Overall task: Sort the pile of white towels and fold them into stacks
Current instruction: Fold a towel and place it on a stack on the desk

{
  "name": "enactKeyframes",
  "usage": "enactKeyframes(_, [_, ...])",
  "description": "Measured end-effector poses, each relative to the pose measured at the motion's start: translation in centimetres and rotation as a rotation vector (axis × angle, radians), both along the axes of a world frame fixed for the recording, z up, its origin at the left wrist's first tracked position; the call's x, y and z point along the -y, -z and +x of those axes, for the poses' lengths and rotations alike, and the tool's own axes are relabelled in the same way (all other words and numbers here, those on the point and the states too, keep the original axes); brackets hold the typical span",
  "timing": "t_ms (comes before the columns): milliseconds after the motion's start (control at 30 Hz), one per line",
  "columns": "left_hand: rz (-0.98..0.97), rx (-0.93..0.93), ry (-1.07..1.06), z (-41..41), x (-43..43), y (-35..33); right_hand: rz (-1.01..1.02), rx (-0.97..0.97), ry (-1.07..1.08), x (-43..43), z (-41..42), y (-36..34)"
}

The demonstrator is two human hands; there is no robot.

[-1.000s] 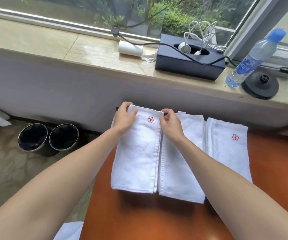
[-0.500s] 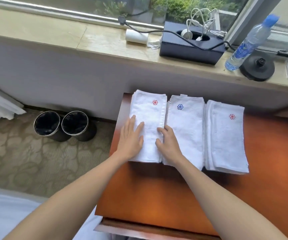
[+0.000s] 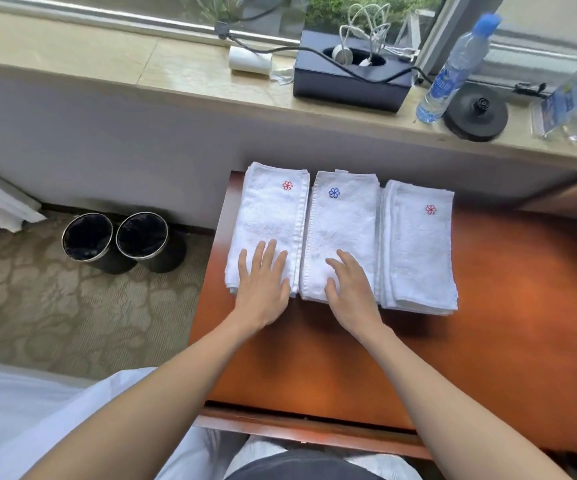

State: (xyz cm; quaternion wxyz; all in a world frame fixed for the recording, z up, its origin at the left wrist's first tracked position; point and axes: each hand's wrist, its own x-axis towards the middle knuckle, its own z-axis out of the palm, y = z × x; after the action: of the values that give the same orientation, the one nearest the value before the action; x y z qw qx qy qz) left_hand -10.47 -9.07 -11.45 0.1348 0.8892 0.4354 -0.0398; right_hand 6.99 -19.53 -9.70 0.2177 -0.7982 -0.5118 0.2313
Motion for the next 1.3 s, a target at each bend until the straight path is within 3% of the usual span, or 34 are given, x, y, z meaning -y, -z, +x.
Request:
enactKeyframes(267, [-0.054,0.202,0.115,10.6,5.7,-2.2,0.07,0.1,0.151,5.4,10.4,-1.5])
enactKeyframes(433, [-0.239,0.364,0.1,18.5,9.6,-2.2,0.036,0.097,0.204,7.4,17.9,-0.6])
enactKeyframes(533, [-0.409,0.396,-0.077,22.3,11.2,-1.7,-0.023,-0.059,0.253,7.2,21.7,0.2])
enactKeyframes(633, [-0.459,0.417,-0.26,24.9,11.4,-0.7,-0.028,-0.283,0.311,6.5,24.2,1.5])
enactKeyframes(800, [-0.652,0.658,-0.564,27.9,9.9,1.0,-0.103,-0.708,0.399,6.7,26.8,4.7])
enactKeyframes(900, [-0.707,0.721,-0.62,29.3,9.6,2.0,-0.053,-0.913,0.359,7.2,27.8,6.3])
enactKeyframes(1300, [-0.881,0.696,-0.597,29.8,13.2,4.2,-0.01,-0.961,0.324,11.1,29.4,6.5])
